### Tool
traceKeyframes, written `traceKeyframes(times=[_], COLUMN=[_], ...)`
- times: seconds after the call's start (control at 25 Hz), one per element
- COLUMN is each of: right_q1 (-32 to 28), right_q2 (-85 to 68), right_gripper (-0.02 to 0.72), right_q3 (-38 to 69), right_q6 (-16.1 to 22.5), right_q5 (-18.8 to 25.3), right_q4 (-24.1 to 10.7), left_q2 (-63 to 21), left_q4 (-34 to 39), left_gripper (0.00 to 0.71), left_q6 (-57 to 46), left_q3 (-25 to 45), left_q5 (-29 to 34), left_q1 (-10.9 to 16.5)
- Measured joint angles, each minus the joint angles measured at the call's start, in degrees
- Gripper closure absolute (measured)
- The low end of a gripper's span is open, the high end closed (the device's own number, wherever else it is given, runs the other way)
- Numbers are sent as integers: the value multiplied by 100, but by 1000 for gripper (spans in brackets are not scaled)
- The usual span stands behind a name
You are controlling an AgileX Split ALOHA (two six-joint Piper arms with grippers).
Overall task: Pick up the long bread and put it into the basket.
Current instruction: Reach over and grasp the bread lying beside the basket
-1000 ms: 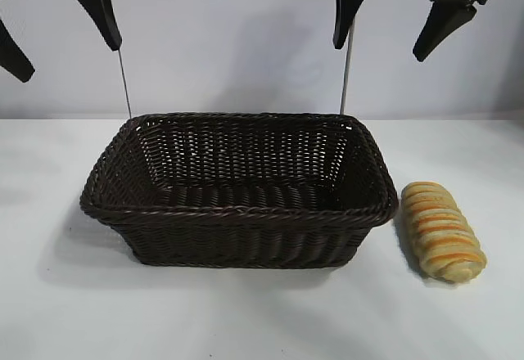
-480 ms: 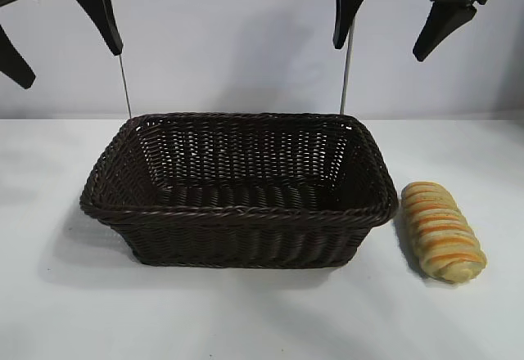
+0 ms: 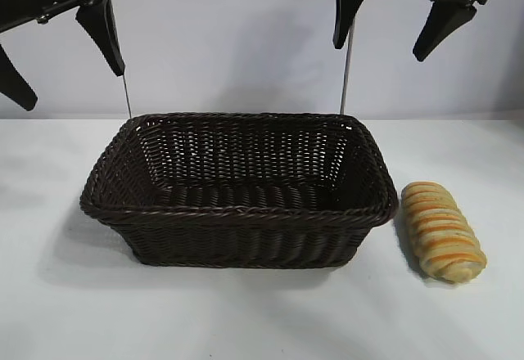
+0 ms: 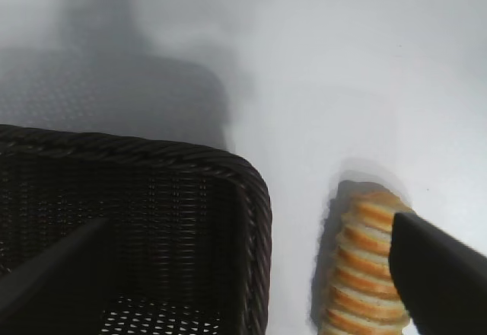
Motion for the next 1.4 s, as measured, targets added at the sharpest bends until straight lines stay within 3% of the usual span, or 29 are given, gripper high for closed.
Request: traceKeyframes(times=[0.56, 0.88, 1.24, 1.4], right_q1=[0, 0, -5, -68], right_q2=[0, 0, -358, -683], right_gripper=[8, 8, 8, 8], right_q3=[0, 0, 0, 478], right_q6=[-144, -183, -291, -291], right_q5=[7, 7, 7, 1], right_q4=[-37, -568, -885, -925], left_q2=[0, 0, 0, 0], left_q4=[0, 0, 0, 0], left_gripper=[25, 25, 25, 25], left_q6=[5, 5, 5, 5], left_q3=[0, 0, 0, 0], left_q5=[-7, -7, -7, -53], left_q1=[0, 0, 0, 0])
